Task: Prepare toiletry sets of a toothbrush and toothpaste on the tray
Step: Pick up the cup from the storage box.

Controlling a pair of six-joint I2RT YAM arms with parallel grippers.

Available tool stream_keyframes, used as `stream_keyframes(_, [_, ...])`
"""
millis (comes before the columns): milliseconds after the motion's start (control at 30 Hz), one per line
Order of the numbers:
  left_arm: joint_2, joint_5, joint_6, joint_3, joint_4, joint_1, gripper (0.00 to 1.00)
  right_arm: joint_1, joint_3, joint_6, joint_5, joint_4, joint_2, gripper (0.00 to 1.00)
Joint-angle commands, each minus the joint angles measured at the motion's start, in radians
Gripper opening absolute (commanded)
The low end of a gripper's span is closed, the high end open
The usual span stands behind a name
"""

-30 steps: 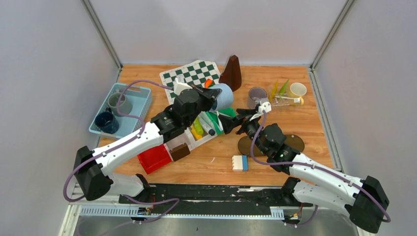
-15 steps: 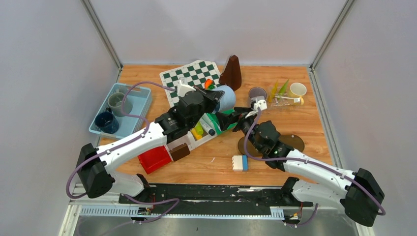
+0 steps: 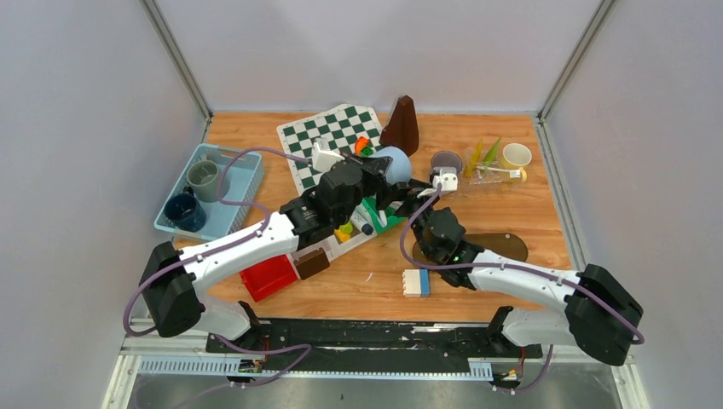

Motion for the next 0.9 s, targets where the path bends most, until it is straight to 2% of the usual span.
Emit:
stream_keyframes(0, [-0.005,-0.082,-0.063,0.021,0.22,-0.034,0.0,0.028,0.026,0.008,0.156,0.221,0.059,0.89])
stream_keyframes(100, [0.001,-0.115,-0.062,0.023,0.233,-0.05,0.0,0.03,0.062,0.024,0.237,0.187,0.095,0.74])
stream_keyframes(300, [0.003,-0.184,-0.071,-0.001,0.288,-0.072,0.03,0.03,0.104,0.102,0.312,0.091,0.12,0.51])
stream_keyframes(500, [0.009,-0.204,-0.089,-0.028,0.352,-0.084,0.07,0.032,0.129,0.121,0.336,0.017,0.116,0.12])
stream_keyframes(600, [0.013,-0.203,-0.102,-0.04,0.372,-0.086,0.08,0.031,0.137,0.121,0.345,-0.014,0.114,0.0])
stream_keyframes(733, [0.01,-0.204,-0.108,-0.053,0.375,-0.089,0.1,0.03,0.129,0.111,0.338,-0.016,0.103,0.0])
stream_keyframes(800, [0.007,-0.198,-0.108,-0.06,0.375,-0.09,0.14,0.03,0.132,0.084,0.326,-0.022,0.093,0.0])
stream_keyframes(867, [0.003,-0.189,-0.108,-0.072,0.381,-0.091,0.22,0.029,0.14,0.064,0.324,-0.041,0.086,0.0])
